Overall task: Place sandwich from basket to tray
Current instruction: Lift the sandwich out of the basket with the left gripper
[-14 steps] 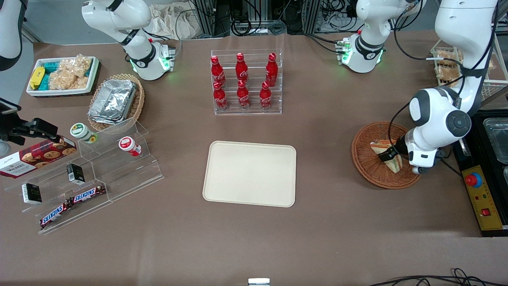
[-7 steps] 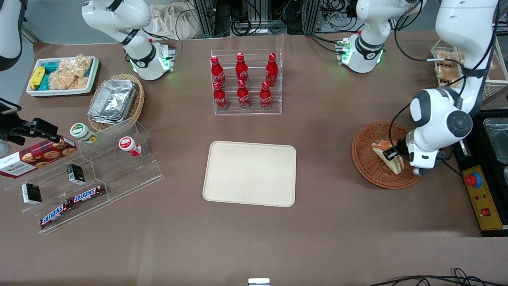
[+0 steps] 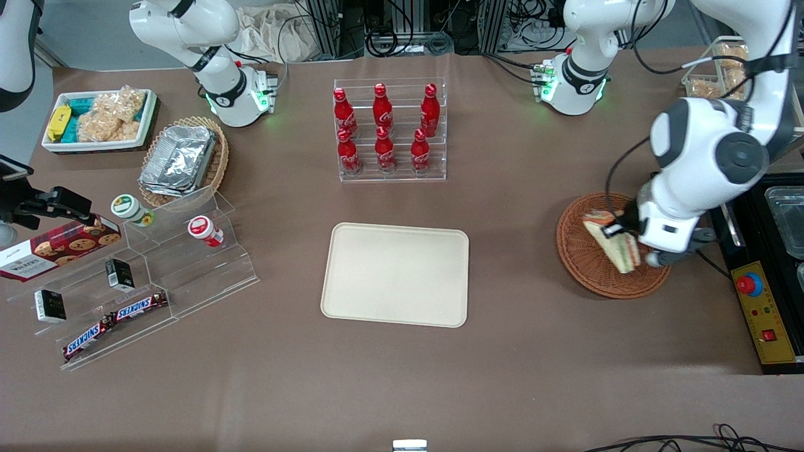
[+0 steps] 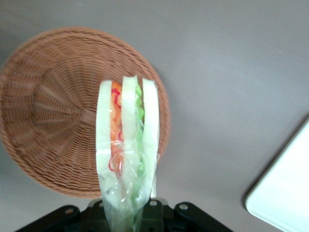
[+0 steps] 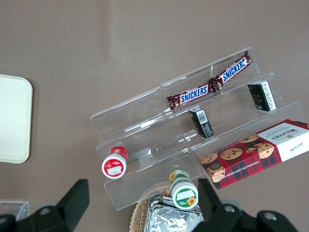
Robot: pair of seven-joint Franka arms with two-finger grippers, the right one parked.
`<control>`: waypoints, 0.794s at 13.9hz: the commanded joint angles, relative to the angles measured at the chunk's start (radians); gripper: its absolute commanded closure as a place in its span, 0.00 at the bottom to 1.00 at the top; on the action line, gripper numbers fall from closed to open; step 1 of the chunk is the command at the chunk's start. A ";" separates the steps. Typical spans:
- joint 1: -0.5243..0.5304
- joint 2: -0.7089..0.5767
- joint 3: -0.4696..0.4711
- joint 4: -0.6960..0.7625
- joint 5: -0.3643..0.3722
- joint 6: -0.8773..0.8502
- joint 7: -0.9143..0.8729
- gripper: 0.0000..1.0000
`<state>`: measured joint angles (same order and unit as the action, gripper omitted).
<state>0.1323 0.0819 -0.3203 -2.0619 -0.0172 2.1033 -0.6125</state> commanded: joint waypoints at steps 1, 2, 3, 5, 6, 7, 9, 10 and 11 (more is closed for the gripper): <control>0.001 0.012 -0.106 0.026 0.005 -0.011 -0.111 1.00; -0.003 0.030 -0.140 0.041 0.006 -0.005 -0.115 1.00; -0.014 0.048 -0.172 0.054 0.014 0.006 -0.115 1.00; -0.063 0.093 -0.204 0.059 0.020 0.108 -0.109 1.00; -0.106 0.123 -0.204 0.059 0.039 0.169 -0.108 1.00; -0.143 0.160 -0.204 0.062 0.061 0.219 -0.112 1.00; -0.192 0.241 -0.204 0.094 0.132 0.277 -0.112 1.00; -0.206 0.283 -0.206 0.109 0.178 0.305 -0.110 1.00; -0.230 0.326 -0.206 0.129 0.224 0.331 -0.110 1.00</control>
<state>-0.0673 0.3046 -0.5285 -2.0136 0.1281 2.4079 -0.7188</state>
